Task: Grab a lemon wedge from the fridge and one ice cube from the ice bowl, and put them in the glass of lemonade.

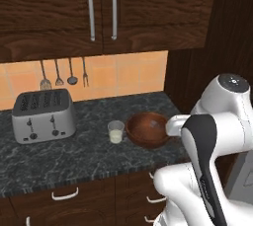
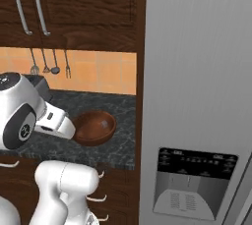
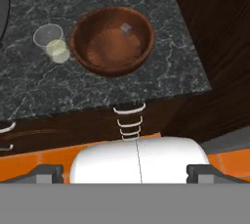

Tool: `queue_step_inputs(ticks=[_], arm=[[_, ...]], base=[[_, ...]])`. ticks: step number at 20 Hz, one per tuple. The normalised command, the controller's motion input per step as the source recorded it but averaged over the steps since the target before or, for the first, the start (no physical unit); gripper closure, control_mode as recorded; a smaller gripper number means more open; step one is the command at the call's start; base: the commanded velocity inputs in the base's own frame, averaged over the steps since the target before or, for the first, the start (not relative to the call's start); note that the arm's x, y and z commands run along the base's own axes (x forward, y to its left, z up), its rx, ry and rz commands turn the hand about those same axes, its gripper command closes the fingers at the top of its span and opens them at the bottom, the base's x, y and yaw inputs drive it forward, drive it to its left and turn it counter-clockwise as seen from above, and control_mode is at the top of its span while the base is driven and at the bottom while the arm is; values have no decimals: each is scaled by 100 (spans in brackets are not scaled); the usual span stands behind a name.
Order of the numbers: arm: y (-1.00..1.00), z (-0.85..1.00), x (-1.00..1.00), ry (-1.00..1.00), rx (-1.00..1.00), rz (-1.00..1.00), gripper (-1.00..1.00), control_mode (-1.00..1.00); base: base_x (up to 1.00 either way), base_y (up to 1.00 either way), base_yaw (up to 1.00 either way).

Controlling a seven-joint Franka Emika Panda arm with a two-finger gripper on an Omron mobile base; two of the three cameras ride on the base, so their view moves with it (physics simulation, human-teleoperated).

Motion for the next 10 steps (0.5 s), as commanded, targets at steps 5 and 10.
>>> queue_step_inputs(ticks=[5,10], arm=[[0,0,0,0,0,0,-100,100],[0,0,0,0,0,0,-100,100]], base=[[-100,-12,-17],[-70,-75,-26]])
